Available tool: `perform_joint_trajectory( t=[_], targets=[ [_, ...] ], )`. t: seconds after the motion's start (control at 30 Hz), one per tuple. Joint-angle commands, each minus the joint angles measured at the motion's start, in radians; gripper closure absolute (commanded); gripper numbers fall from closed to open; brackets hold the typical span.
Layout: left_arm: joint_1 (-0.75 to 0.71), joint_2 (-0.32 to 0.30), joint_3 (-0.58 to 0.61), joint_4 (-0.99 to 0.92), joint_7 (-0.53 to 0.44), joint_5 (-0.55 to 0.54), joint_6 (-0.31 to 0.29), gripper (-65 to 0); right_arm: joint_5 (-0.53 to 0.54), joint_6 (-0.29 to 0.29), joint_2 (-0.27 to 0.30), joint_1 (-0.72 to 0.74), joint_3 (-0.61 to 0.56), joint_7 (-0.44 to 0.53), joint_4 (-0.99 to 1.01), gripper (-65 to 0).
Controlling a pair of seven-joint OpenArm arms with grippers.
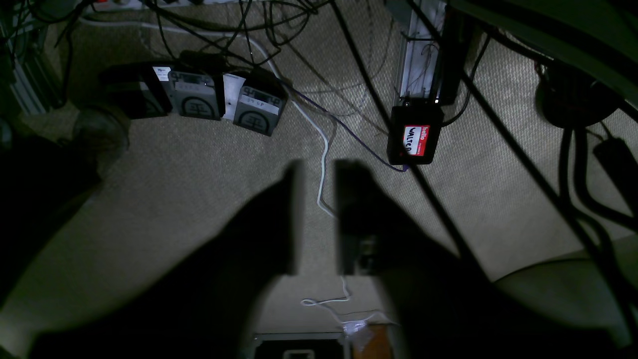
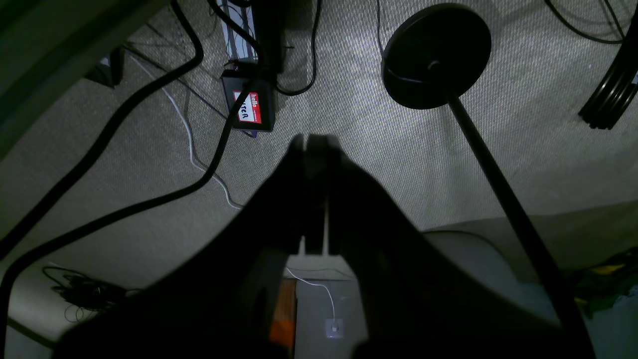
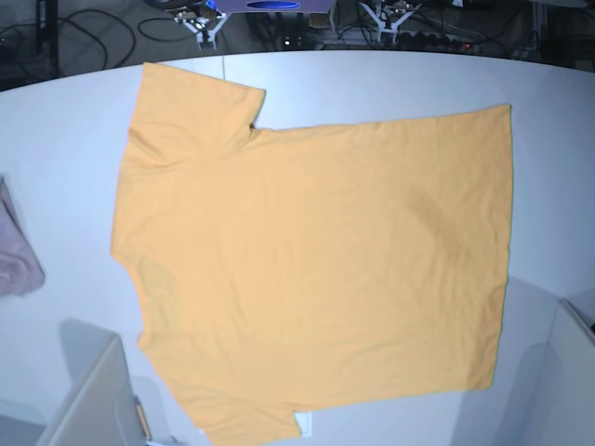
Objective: Fold the T-shirt properly
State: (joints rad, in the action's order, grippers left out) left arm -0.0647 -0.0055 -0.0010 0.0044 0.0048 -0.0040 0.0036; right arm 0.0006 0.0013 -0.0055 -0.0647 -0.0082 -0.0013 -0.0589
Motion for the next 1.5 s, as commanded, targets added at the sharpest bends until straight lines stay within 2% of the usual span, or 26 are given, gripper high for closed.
perform_joint_trajectory(
  t=[0.0,0.07,0.1,0.17,0.27,0.37,0.4,1.03,1.47],
  targets=[
    [-0.005,0.0,-0.001,-0.002,0.005,-0.003,0.005,-24.4,0.003,0.006,0.003,-0.004,-0.002,-0.004,0.001,0.0],
    [-0.007,0.0,-0.001,-0.002,0.005,-0.003,0.005,-35.9,0.003,0.006,0.016,-0.005,-0.002,-0.004,0.001,0.0],
    [-0.008,0.0,-0.001,-0.002,0.005,-0.003,0.005,-38.0,0.003,0.006,0.016,-0.005,-0.002,-0.004,0.001,0.0],
    [-0.008,0.0,-0.001,-0.002,0.005,-0.003,0.005,-35.9,0.003,0.006,0.017,-0.013,-0.002,-0.004,0.001,0.0],
    [-0.016,-0.001,-0.001,-0.002,0.001,-0.003,0.005,-23.7,0.003,0.006,0.019,-0.024,-0.002,-0.001,-0.002,0.0],
    [-0.02,-0.003,-0.001,-0.002,-0.001,-0.003,0.005,-4.1,0.003,0.006,0.02,-0.024,-0.002,-0.004,-0.002,0.0],
    [-0.02,-0.003,-0.001,-0.002,-0.002,-0.003,0.005,0.0,0.003,0.006,0.02,-0.024,-0.002,-0.004,-0.002,0.0],
    [-0.031,-0.003,-0.001,-0.002,0.002,-0.003,0.005,0.0,0.0,0.006,0.022,-0.025,-0.005,-0.006,0.003,0.0],
    [-0.056,-0.004,0.009,-0.002,-0.002,0.006,0.006,0.0,0.0,0.006,0.045,-0.045,-0.005,-0.006,0.0,0.0]
  ],
)
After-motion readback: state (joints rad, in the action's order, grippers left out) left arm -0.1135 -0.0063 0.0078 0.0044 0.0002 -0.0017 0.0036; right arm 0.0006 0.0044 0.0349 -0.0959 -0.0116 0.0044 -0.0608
